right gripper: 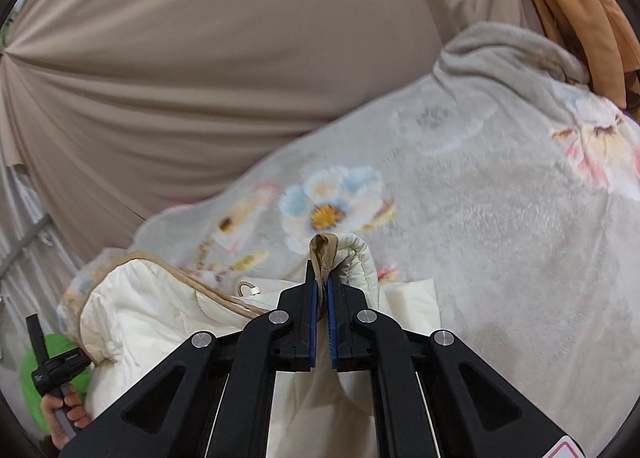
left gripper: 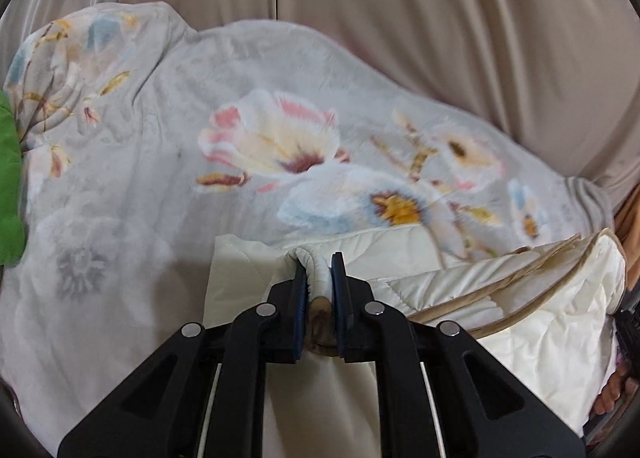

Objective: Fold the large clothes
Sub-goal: 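Lift the jacket hem with both tools and fold it toward the collar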

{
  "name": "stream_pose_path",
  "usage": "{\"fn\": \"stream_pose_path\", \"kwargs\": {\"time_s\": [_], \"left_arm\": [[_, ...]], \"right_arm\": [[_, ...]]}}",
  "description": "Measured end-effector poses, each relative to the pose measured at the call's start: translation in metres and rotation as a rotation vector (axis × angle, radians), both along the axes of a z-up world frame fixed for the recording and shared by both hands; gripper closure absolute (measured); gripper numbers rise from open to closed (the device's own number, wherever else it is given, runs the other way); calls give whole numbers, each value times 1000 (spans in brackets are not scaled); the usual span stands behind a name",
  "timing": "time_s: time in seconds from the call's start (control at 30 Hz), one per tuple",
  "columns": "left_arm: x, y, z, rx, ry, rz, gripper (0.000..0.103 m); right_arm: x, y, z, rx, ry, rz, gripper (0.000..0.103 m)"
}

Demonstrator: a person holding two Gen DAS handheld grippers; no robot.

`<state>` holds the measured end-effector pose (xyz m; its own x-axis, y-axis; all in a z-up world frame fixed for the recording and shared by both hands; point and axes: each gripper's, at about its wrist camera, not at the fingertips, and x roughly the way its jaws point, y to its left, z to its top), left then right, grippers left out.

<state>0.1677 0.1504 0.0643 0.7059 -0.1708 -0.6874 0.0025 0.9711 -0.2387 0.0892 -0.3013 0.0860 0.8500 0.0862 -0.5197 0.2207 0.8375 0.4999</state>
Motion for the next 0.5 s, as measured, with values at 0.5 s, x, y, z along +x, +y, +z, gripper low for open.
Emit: {"fn": "stream_pose_path", "kwargs": {"time_s": [0.5], "left_arm": [[14, -10, -36, 22, -3, -28, 90]], "right_arm": [[40, 13, -57, -48, 190, 34, 98]]}}
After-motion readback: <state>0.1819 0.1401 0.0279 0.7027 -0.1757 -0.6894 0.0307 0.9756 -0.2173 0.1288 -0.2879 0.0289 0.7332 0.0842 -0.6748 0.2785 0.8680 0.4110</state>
